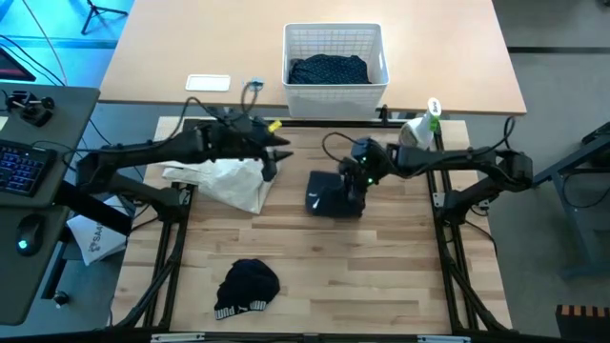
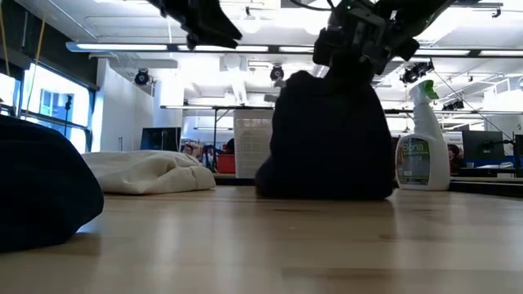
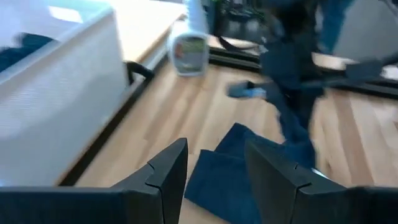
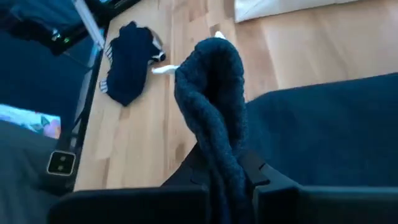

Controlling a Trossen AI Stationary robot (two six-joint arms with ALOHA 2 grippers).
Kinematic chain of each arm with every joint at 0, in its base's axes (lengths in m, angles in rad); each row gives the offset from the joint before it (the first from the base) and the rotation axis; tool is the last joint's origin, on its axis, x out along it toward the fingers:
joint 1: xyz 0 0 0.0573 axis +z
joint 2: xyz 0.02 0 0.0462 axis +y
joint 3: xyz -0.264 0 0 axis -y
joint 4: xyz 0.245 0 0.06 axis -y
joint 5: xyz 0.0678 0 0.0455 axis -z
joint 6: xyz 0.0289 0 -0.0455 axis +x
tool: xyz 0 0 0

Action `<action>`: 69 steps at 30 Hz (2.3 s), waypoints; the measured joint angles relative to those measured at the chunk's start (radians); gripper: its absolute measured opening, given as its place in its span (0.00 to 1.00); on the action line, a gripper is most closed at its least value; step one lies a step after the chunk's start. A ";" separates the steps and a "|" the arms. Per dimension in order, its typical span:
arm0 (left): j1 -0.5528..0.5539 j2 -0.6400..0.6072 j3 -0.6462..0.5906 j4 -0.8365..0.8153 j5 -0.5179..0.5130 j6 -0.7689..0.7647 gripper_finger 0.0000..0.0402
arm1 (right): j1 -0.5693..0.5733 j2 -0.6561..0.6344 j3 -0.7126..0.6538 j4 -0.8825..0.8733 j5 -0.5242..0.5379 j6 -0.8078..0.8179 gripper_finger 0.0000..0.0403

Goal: Fold laundry
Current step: Fold the blue shorts, then put the blue shorts into the laundry bin

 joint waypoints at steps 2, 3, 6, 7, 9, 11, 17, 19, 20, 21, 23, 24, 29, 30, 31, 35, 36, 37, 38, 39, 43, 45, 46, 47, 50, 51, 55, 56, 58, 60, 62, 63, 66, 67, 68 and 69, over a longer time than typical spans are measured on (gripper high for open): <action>-0.009 0.035 0.000 0.013 0.023 0.004 0.37 | -0.023 0.000 0.008 0.007 0.011 -0.007 0.02; -0.016 0.053 0.000 0.024 0.033 0.008 0.37 | -0.040 0.000 0.009 0.013 0.039 -0.022 0.02; -0.026 0.101 0.000 0.054 0.058 0.007 0.37 | -0.100 0.032 0.008 0.006 0.109 -0.056 0.02; -0.029 0.115 0.000 0.069 0.062 0.002 0.37 | -0.118 0.052 0.006 0.002 0.109 -0.069 0.02; -0.036 0.137 0.000 0.086 0.064 -0.016 0.37 | -0.144 0.097 0.005 0.001 0.116 -0.075 0.02; -0.042 0.159 0.000 0.108 0.065 -0.035 0.37 | -0.157 0.146 0.005 0.020 0.128 -0.072 0.04; -0.053 0.180 0.000 0.129 0.066 -0.043 0.37 | -0.177 0.265 0.015 -0.002 0.213 -0.059 0.22; -0.053 0.180 0.000 0.131 0.066 -0.045 0.37 | -0.202 0.274 0.043 -0.064 0.244 -0.025 0.32; -0.053 0.180 0.000 0.130 0.066 -0.048 0.37 | -0.216 0.272 0.061 -0.104 0.242 -0.024 0.37; -0.053 0.180 0.000 0.130 0.066 -0.053 0.37 | -0.229 0.264 0.084 -0.143 0.240 -0.025 0.42; -0.052 0.180 0.000 0.129 0.066 -0.061 0.37 | -0.246 0.243 0.139 -0.228 0.247 -0.034 0.49; -0.051 0.180 0.000 0.130 0.065 -0.062 0.37 | -0.251 0.230 0.170 -0.273 0.251 -0.046 0.52; -0.049 0.180 0.000 0.126 0.065 -0.062 0.37 | -0.243 0.167 0.274 -0.417 0.327 -0.126 0.60; -0.049 0.180 0.000 0.123 0.065 -0.062 0.37 | -0.231 0.152 0.278 -0.414 0.319 -0.142 0.60; -0.049 0.180 0.000 0.118 0.065 -0.062 0.37 | -0.215 0.139 0.276 -0.408 0.294 -0.165 0.61; -0.051 0.180 0.000 0.075 0.065 -0.064 0.37 | -0.110 0.122 0.204 -0.340 0.193 -0.270 0.61; -0.054 0.180 0.000 0.059 0.065 -0.070 0.37 | -0.079 0.123 0.174 -0.314 0.189 -0.291 0.61; -0.056 0.180 0.000 0.043 0.065 -0.080 0.37 | -0.048 0.125 0.139 -0.273 0.189 -0.300 0.61; -0.057 0.180 0.000 0.027 0.065 -0.086 0.37 | -0.017 0.130 0.103 -0.225 0.192 -0.303 0.61; -0.058 0.180 0.000 0.012 0.066 -0.090 0.37 | 0.010 0.136 0.064 -0.176 0.201 -0.293 0.61; -0.065 0.180 0.000 -0.039 0.065 -0.114 0.37 | 0.090 0.150 -0.068 0.026 0.288 -0.211 0.61; -0.068 0.180 0.000 -0.044 0.065 -0.114 0.37 | 0.116 0.150 -0.122 0.126 0.324 -0.208 0.61; -0.069 0.180 0.000 -0.046 0.065 -0.114 0.37 | 0.127 0.151 -0.152 0.172 0.345 -0.215 0.61; -0.069 0.180 0.000 -0.047 0.065 -0.114 0.37 | 0.138 0.152 -0.179 0.219 0.370 -0.224 0.61; -0.069 0.180 0.000 -0.046 0.065 -0.114 0.37 | 0.156 0.153 -0.244 0.316 0.442 -0.234 0.60; -0.069 0.180 0.000 -0.046 0.065 -0.114 0.37 | 0.156 0.156 -0.259 0.323 0.458 -0.234 0.60; -0.069 0.180 0.000 -0.042 0.065 -0.114 0.37 | 0.152 0.190 -0.292 0.337 0.458 -0.233 0.53; -0.069 0.180 0.000 -0.036 0.065 -0.114 0.37 | 0.151 0.201 -0.293 0.339 0.447 -0.232 0.50; -0.069 0.180 0.000 -0.015 0.062 -0.114 0.37 | 0.151 0.225 -0.292 0.343 0.435 -0.220 0.41; -0.069 0.180 0.000 0.019 0.060 -0.114 0.37 | 0.149 0.237 -0.288 0.342 0.421 -0.208 0.31; -0.069 0.180 0.000 0.058 0.060 -0.114 0.37 | 0.143 0.238 -0.282 0.332 0.412 -0.197 0.19; -0.069 0.180 0.000 0.079 0.060 -0.114 0.37 | 0.134 0.236 -0.276 0.323 0.407 -0.180 0.12; -0.069 0.158 0.000 0.129 0.061 -0.114 0.37 | 0.086 0.212 -0.232 0.249 0.351 -0.134 0.03; -0.069 0.143 0.001 0.141 0.060 -0.114 0.37 | 0.062 0.199 -0.210 0.198 0.325 -0.123 0.04; -0.069 0.126 0.005 0.141 0.060 -0.115 0.37 | 0.035 0.183 -0.182 0.139 0.294 -0.117 0.05; -0.069 0.110 0.013 0.139 0.060 -0.115 0.37 | 0.009 0.167 -0.142 0.084 0.259 -0.115 0.06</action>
